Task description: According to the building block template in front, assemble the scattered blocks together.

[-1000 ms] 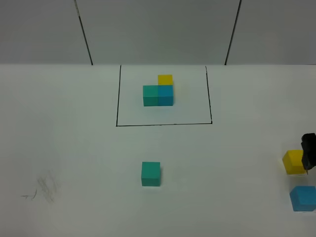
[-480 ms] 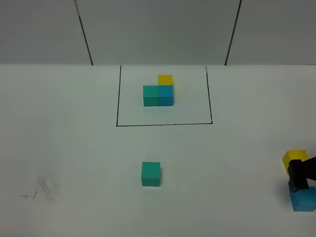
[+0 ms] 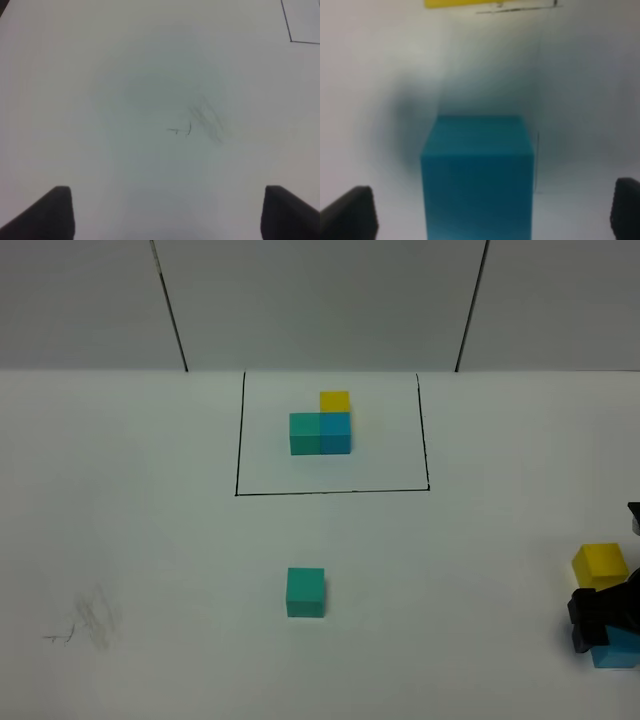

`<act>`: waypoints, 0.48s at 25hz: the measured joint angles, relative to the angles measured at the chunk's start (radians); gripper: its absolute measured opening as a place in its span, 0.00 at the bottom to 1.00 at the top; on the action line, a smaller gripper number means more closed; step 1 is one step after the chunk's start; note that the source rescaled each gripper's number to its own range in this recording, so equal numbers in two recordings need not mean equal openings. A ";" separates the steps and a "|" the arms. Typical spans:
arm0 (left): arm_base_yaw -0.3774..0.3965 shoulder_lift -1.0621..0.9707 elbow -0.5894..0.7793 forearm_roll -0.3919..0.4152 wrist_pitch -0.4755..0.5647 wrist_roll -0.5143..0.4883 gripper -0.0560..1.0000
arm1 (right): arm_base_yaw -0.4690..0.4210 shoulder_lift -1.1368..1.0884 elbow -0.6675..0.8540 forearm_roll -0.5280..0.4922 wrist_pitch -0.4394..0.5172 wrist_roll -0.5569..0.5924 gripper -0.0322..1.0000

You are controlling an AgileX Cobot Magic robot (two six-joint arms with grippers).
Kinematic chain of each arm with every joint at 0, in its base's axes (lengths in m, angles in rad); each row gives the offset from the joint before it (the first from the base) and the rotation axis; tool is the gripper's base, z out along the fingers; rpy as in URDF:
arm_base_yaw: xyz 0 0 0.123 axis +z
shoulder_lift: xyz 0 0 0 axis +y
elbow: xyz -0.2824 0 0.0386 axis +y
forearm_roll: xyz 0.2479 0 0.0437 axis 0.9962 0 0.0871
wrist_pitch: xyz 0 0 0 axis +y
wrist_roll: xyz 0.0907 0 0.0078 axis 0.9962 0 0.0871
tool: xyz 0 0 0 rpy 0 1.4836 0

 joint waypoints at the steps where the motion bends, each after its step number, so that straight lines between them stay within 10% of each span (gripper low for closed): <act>1: 0.000 0.000 0.000 0.000 0.000 0.000 0.67 | 0.000 0.010 0.000 0.001 -0.009 0.000 0.92; 6: 0.000 0.000 0.000 0.000 -0.002 0.000 0.67 | 0.000 0.053 0.002 0.001 -0.040 -0.005 0.84; 11: 0.000 0.000 0.000 0.000 -0.002 0.000 0.67 | 0.000 0.067 0.002 0.000 -0.050 -0.023 0.27; 12: 0.000 0.000 0.000 0.000 -0.002 0.000 0.67 | 0.000 0.067 0.002 -0.004 -0.050 -0.031 0.30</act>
